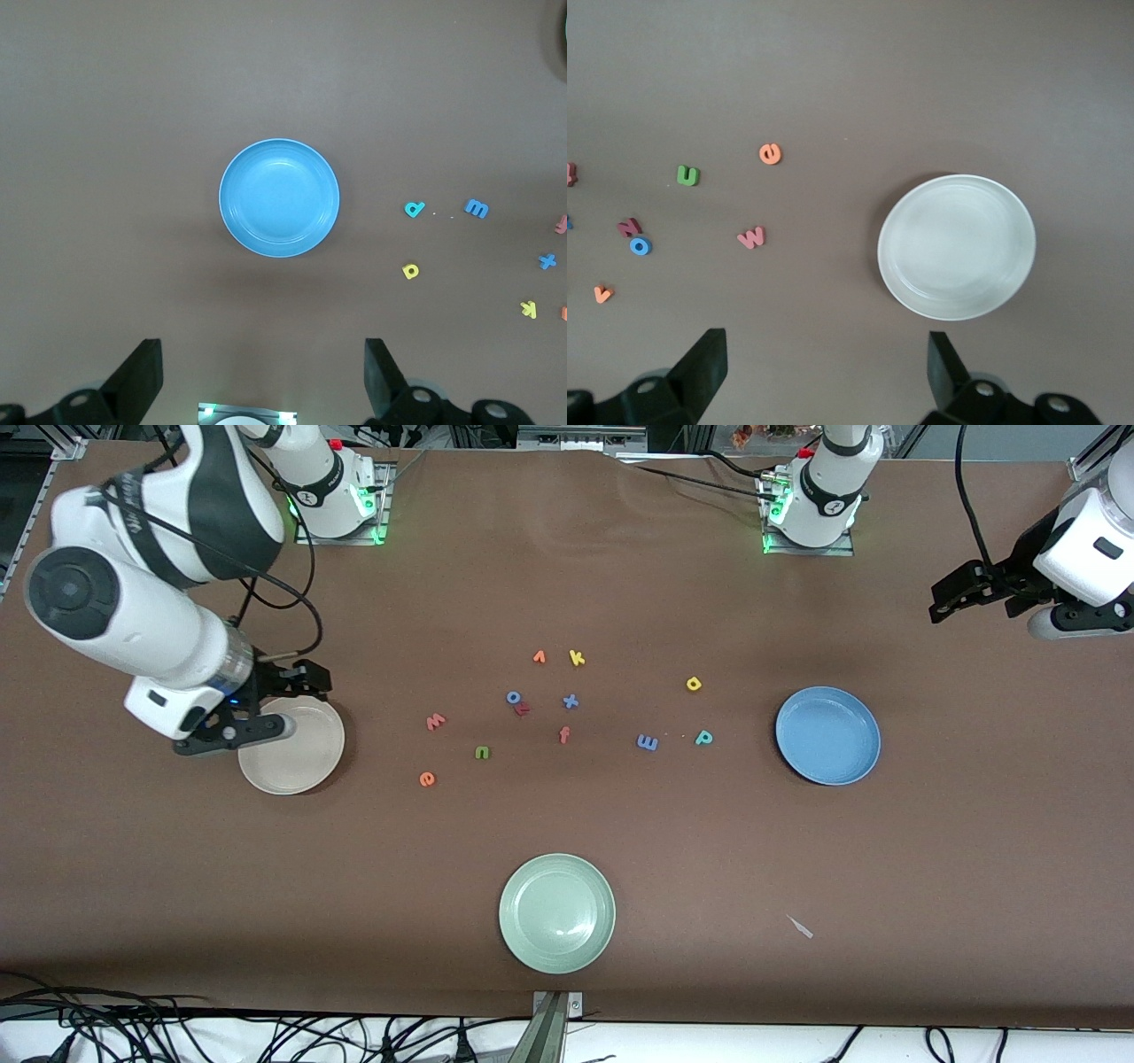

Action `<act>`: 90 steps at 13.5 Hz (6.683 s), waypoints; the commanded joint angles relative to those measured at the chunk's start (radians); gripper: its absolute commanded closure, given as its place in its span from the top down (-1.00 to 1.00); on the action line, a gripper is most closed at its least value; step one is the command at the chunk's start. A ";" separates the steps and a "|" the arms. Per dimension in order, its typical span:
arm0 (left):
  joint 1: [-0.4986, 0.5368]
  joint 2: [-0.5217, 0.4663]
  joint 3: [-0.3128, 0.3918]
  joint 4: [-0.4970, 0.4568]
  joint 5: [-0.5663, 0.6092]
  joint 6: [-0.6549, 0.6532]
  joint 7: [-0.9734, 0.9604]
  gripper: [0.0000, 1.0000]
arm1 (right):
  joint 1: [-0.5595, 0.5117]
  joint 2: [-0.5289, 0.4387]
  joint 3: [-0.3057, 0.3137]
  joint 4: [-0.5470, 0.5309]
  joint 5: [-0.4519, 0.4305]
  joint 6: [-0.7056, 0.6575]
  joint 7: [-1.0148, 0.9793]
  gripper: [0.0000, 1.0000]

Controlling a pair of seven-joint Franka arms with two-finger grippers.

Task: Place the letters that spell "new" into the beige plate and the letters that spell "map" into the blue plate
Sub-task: 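Move the right gripper toward the letters beside the white plate, then lower the right gripper onto the orange e while the left gripper reaches the yellow letter, then carry the orange e to the white plate while the left gripper carries the yellow letter, then open both grippers to drop the letters onto the plates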

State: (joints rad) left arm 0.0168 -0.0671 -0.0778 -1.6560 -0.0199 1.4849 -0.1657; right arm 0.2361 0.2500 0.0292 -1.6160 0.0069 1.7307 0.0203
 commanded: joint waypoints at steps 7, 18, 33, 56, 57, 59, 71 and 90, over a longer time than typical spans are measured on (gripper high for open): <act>0.000 0.003 -0.002 0.019 -0.026 -0.023 0.009 1.00 | 0.066 0.092 -0.006 -0.161 0.016 0.320 0.109 1.00; -0.063 -0.005 -0.082 -0.356 -0.032 0.354 0.008 1.00 | 0.089 0.340 -0.003 -0.222 0.018 0.769 0.155 1.00; -0.115 0.128 -0.141 -0.635 -0.124 0.742 -0.003 1.00 | 0.103 0.434 0.032 -0.166 0.019 0.790 0.270 0.52; -0.327 0.426 -0.163 -0.711 -0.126 1.130 -0.107 0.50 | 0.104 0.456 0.034 -0.148 0.024 0.762 0.267 -0.45; -0.333 0.431 -0.163 -0.711 -0.126 1.135 -0.107 0.49 | 0.104 0.456 0.034 -0.147 0.024 0.760 0.265 -0.45; -0.333 0.432 -0.163 -0.711 -0.126 1.135 -0.109 0.13 | 0.103 0.454 0.037 -0.143 0.025 0.757 0.263 -0.46; -0.237 0.307 -0.160 -0.711 -0.111 1.040 -0.092 -0.75 | 0.065 0.226 -0.099 -0.275 0.028 0.494 -0.037 -0.51; -0.092 0.345 -0.125 -0.595 -0.155 0.999 0.252 0.39 | 0.077 0.126 -0.063 -0.429 0.039 0.622 0.437 1.00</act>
State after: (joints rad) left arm -0.0056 0.2193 -0.2081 -2.3286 -0.1273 2.4819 0.1338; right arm 0.3170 0.3804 -0.0634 -2.0516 0.0360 2.3694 0.3234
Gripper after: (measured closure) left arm 0.304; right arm 0.000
